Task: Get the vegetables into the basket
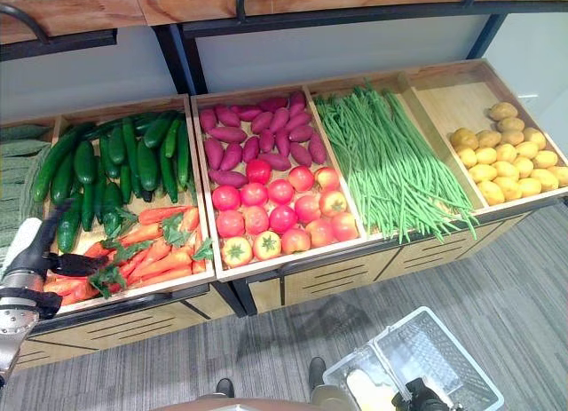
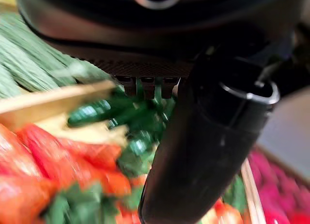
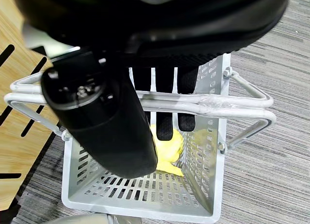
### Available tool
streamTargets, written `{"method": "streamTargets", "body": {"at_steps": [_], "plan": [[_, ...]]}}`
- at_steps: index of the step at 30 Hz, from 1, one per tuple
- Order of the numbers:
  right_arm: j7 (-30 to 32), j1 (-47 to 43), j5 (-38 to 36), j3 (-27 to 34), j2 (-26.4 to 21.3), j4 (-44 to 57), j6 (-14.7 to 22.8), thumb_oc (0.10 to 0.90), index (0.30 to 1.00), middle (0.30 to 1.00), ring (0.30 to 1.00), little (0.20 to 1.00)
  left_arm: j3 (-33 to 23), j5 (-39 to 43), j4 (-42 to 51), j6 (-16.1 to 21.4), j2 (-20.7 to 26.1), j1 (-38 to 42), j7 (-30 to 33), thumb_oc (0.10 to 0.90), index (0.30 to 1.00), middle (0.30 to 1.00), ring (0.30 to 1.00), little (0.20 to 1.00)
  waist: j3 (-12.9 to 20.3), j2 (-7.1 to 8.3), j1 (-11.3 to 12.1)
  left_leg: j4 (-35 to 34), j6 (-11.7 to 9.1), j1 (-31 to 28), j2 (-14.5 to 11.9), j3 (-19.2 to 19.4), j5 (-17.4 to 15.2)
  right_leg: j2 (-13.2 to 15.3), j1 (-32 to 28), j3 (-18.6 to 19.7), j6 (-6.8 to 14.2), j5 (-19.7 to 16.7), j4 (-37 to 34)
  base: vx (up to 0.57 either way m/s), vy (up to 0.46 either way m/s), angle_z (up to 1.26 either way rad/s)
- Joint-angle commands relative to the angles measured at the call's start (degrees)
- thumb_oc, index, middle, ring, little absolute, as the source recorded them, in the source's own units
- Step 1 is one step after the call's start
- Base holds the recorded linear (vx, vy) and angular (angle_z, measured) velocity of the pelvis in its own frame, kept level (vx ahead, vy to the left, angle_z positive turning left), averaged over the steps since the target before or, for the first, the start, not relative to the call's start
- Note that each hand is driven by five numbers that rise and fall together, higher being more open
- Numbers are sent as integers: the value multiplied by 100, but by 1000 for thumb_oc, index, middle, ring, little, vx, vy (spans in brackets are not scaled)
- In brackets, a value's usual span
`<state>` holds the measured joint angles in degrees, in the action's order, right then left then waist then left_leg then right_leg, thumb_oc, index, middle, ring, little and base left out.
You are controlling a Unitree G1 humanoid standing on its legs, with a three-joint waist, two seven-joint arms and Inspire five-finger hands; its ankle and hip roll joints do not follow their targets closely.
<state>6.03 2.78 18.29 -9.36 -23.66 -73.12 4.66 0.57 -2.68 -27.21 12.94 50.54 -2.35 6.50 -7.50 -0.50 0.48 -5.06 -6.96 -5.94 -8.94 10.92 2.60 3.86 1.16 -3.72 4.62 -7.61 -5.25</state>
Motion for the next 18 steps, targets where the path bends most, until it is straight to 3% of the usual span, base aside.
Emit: {"method": "streamTargets", "body": {"at_steps": [1, 8, 18], "plan": [[3, -137, 123, -204, -198, 7, 125, 400, 300, 300, 300, 300, -405, -66, 206, 465, 671, 442, -44, 900, 1000, 1000, 1000, 1000, 164, 276, -120, 6, 35, 355, 120, -149, 129, 536, -215, -191, 508, -85, 25, 16, 26, -5], [-45, -193, 182, -282, -227, 47, 105, 400, 300, 300, 300, 300, 236, -224, 573, 523, 1022, 732, -409, 900, 1000, 1000, 1000, 1000, 114, 265, -194, 6, 47, 365, 129, -97, 105, 544, -114, -59, 518, -123, 25, 8, 21, -6], [19, -418, 159, -356, -282, 34, 36, 400, 300, 300, 300, 300, 878, -587, 388, 399, 774, 1311, -366, 900, 1000, 1000, 1000, 1000, -88, 217, -275, 6, 80, 462, 127, -67, 115, 515, 82, 75, 502, -139, 51, 17, 25, -6]]}}
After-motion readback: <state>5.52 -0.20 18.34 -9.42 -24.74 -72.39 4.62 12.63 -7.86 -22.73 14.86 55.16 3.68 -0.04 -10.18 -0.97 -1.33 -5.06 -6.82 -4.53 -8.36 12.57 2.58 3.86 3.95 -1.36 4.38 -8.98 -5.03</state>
